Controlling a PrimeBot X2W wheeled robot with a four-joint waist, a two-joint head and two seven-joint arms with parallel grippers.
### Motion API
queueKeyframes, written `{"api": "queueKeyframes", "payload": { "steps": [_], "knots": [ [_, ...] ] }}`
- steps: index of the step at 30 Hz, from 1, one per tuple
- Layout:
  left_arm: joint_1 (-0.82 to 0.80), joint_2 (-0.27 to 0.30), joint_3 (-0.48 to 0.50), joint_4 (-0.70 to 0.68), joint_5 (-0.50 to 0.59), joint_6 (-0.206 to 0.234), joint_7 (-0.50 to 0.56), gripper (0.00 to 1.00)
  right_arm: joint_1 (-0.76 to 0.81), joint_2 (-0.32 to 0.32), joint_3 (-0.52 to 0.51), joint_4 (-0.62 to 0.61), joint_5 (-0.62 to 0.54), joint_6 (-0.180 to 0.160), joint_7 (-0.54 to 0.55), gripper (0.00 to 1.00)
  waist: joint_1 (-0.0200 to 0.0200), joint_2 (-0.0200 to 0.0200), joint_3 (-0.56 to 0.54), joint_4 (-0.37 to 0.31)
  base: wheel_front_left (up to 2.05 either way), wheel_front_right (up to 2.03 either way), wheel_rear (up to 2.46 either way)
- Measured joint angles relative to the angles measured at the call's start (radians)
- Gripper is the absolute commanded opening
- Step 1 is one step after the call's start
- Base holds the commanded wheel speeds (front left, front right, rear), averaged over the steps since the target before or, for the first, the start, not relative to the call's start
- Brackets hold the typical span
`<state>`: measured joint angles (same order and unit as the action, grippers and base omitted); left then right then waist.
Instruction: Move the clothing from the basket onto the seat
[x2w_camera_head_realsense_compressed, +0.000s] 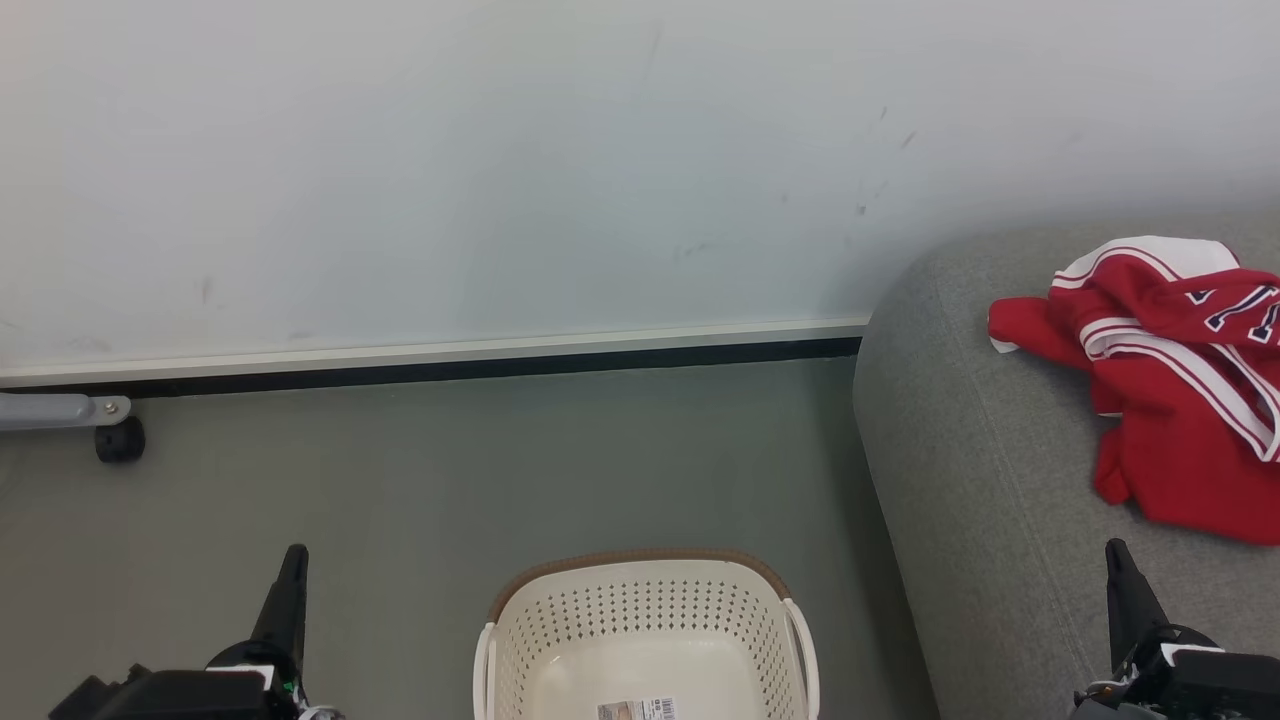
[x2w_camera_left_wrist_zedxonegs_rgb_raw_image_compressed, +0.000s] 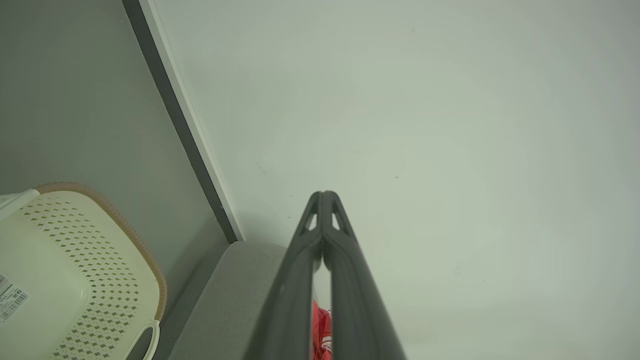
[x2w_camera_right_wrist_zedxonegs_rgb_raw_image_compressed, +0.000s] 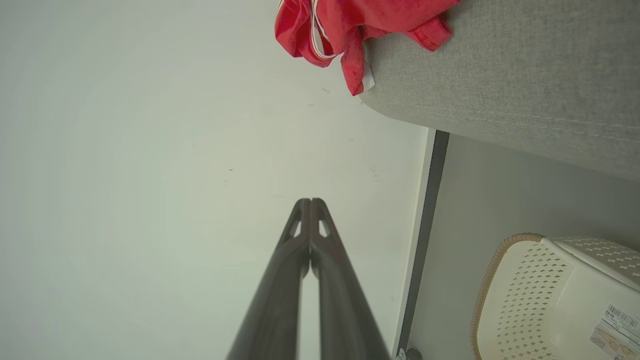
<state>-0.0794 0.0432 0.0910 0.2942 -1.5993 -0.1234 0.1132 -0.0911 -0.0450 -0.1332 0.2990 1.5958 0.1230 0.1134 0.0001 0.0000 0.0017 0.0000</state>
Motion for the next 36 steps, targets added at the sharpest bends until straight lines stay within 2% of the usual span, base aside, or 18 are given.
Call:
{"api": "queueKeyframes", "payload": {
  "steps": [36],
  "knots": [
    [0.000,0.000,0.000,0.001,-0.001,0.000,0.000,0.00,0.000,0.000,0.000,0.000,0.000,0.000,0.000,0.00,0.0000,0.0000,0.000,0.000,0.00,0.00,0.00]
  ]
}}
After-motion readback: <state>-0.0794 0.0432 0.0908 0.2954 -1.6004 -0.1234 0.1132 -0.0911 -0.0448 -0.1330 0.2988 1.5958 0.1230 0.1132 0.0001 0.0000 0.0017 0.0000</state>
